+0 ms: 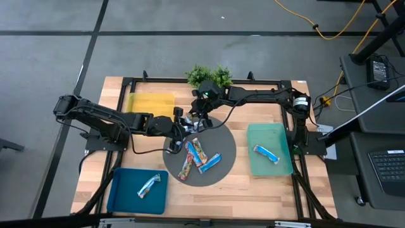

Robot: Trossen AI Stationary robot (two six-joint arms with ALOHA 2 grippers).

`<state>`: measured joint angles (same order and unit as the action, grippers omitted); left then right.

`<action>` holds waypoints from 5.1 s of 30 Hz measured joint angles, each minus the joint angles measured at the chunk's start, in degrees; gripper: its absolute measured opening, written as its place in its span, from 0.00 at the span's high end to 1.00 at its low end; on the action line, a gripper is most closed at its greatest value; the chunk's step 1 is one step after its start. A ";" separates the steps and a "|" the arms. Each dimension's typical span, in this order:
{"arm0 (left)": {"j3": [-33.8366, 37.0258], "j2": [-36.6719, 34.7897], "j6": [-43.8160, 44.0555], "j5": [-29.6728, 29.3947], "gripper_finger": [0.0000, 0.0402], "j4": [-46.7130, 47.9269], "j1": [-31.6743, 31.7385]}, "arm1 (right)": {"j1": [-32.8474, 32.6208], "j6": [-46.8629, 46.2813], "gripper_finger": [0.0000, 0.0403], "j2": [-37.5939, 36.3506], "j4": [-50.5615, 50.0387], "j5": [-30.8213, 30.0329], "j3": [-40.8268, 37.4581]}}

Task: Pick and place Granola Bars by type
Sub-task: Put the blue granola bar into the yellow bin, then put the yellow granola bar into the blue bin

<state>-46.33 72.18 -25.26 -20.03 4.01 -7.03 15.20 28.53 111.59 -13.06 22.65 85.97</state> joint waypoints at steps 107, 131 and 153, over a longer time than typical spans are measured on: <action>20.33 -9.53 13.55 -12.45 0.93 6.43 36.75 | -4.83 1.12 0.40 -15.69 9.40 -24.94 -17.16; 21.09 -9.53 11.53 -6.53 0.71 2.10 40.10 | -4.83 1.79 0.40 -15.67 10.75 -24.94 -17.16; 22.75 -9.51 12.00 -23.18 0.55 -6.07 31.73 | -5.27 6.21 0.40 -15.59 6.55 -24.99 -17.05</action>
<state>-23.57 62.67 -13.26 -43.21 -2.06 24.70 9.93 34.74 96.00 -6.51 -2.34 68.93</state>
